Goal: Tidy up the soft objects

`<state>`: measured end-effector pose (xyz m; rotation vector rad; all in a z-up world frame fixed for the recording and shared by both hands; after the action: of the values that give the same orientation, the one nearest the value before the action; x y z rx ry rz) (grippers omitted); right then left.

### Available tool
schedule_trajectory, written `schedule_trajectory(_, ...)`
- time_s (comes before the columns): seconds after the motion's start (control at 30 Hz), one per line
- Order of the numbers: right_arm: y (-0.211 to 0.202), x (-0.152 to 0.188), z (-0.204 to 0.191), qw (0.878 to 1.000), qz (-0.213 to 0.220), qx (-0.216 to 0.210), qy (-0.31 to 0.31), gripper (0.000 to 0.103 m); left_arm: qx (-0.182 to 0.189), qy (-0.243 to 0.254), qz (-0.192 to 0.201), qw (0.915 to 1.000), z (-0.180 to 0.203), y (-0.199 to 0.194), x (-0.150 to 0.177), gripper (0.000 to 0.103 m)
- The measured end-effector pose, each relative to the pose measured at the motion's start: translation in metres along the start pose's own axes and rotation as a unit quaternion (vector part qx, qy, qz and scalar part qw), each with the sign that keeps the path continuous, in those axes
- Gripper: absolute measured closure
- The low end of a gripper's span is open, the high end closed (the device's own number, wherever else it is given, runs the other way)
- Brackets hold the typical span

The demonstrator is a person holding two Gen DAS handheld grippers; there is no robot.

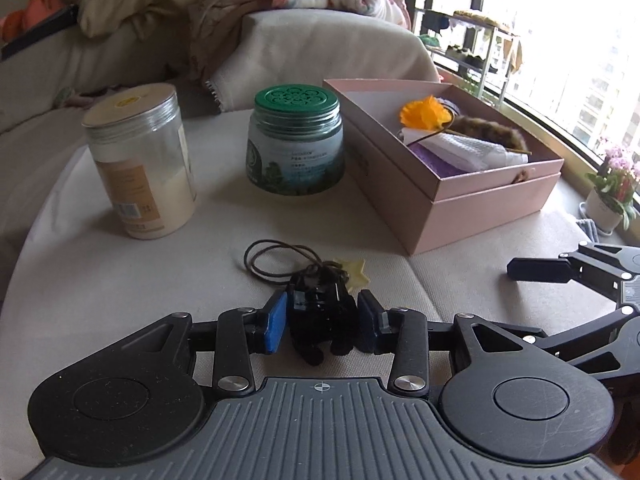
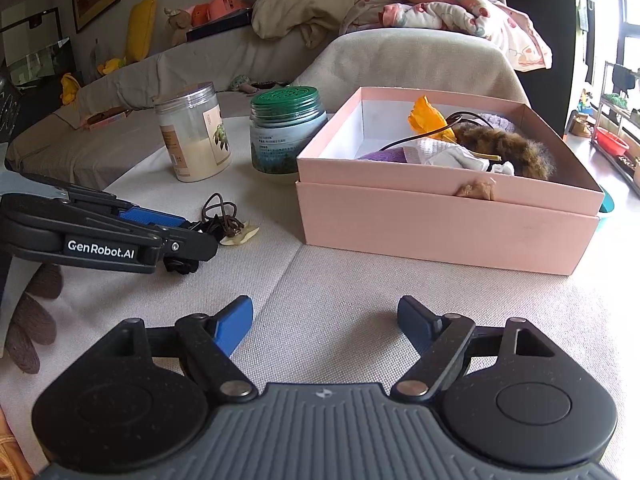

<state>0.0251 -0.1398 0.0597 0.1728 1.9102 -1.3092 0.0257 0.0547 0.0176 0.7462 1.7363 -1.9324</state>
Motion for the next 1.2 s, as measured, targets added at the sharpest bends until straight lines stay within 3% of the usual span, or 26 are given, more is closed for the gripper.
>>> schedule_trajectory(0.2,-0.007,-0.001,-0.009,1.0,0.021,0.004,-0.018,0.023,0.026,0.007,0.03,0.9992,-0.009,-0.016,0.005,0.067)
schedule_trajectory(0.33,-0.007,-0.015,-0.035,0.998,0.025,0.004,-0.061,0.023,0.014,0.0,0.043,0.999,-0.03,-0.032,0.014,0.068)
schedule_trajectory(0.47,0.006,-0.035,-0.061,0.997,0.015,-0.014,-0.073,0.023,-0.009,-0.051,0.064,0.9966,-0.076,-0.053,0.023,0.068)
schedule_trajectory(0.63,0.035,-0.056,-0.086,0.998,0.008,-0.007,-0.06,0.042,-0.032,-0.119,0.084,0.9889,-0.129,-0.068,0.036,0.068)
schedule_trajectory(0.77,0.057,-0.064,-0.098,0.996,-0.003,0.023,-0.088,0.044,-0.024,-0.149,0.085,0.9849,-0.152,-0.068,0.044,0.068)
schedule_trajectory(0.87,0.068,-0.066,-0.1,0.994,-0.019,0.038,-0.104,0.059,-0.014,-0.162,0.083,0.9831,-0.16,-0.062,0.05,0.068)
schedule_trajectory(1.0,0.073,-0.072,-0.104,0.992,-0.031,0.034,-0.121,0.086,-0.015,-0.169,0.084,0.9818,-0.165,-0.058,0.052,0.068)
schedule_trajectory(1.1,0.066,-0.078,-0.106,0.991,-0.023,0.015,-0.127,0.086,-0.019,-0.165,0.09,0.9821,-0.17,-0.058,0.043,0.068)
schedule_trajectory(1.2,0.048,-0.092,-0.108,0.991,0.012,0.002,-0.137,0.086,-0.031,-0.148,0.117,0.9815,-0.175,-0.067,0.017,0.068)
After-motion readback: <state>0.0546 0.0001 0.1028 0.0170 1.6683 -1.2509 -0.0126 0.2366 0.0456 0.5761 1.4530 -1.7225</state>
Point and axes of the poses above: each gripper's, at about its wrist camera, not at the fingertips, and y roughly the way its jaws point, z to its right, x to its underside, the point moved 1 cm from there along y, roughly the way its jaws point, and after that the axes turned 5 degrees about -z, right-handed, at the moved point
